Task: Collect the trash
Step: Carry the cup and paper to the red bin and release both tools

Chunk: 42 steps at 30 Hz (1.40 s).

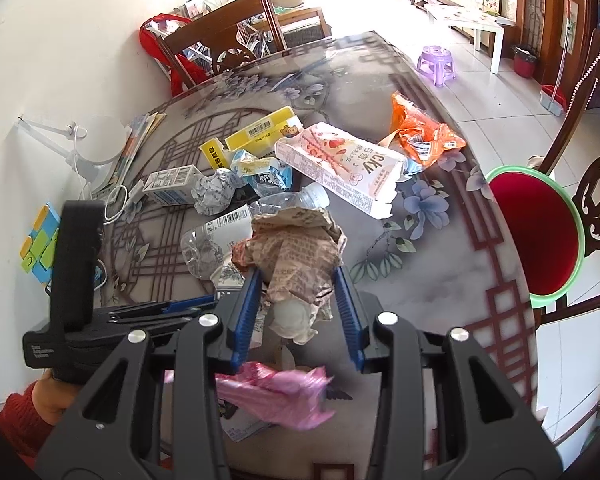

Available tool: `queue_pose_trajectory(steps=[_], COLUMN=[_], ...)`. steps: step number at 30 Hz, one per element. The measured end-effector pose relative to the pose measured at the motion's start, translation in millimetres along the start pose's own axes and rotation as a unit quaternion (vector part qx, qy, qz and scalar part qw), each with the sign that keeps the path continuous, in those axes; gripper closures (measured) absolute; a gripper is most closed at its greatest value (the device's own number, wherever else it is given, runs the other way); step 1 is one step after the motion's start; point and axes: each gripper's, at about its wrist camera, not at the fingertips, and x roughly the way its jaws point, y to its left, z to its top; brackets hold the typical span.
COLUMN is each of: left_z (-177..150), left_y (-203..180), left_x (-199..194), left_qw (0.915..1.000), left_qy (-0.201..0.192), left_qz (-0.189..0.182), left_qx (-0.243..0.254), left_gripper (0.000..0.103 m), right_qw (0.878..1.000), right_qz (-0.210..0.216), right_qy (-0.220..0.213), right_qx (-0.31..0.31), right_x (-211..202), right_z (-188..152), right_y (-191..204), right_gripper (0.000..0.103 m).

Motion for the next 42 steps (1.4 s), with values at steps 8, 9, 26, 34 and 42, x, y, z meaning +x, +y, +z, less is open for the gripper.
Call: queue_pose_trajectory(steps=[8, 9, 26, 34, 42], left_z=[14, 15, 35, 44, 55], left_y=[-30, -31, -83, -114, -148], left_x=[-34, -37, -27, -13, 2], left_qw=[0.9976, 0.9972, 0.9935, 0.9919, 0.9895], left_qy=[-0.063, -0.067, -0.089, -0.092, -0.098], left_qz=[0.002, 0.000, 0.003, -0.007, -0.013], left_qx=[0.030, 0.032, 0.071, 0.088, 0.106], left_gripper=[0.071, 0.071, 0.071, 0.071, 0.071], right_qw=[1.000, 1.000, 0.993, 0.986, 0.977], right_qz=[-0.004, -0.006, -0.075, -0.117, -0.152], right_qy=[-0.020, -0.022, -0.037, -0.039, -0.046], right_qx=[0.006, 0.008, 0.079, 0.115, 0.141], right_x=[-13, -14, -39, -48, -55], right_z=[4, 5, 13, 19, 30], right_y=[-9, -11, -102, -163, -223], right_gripper=[0.066, 0.066, 0.066, 0.066, 0.066])
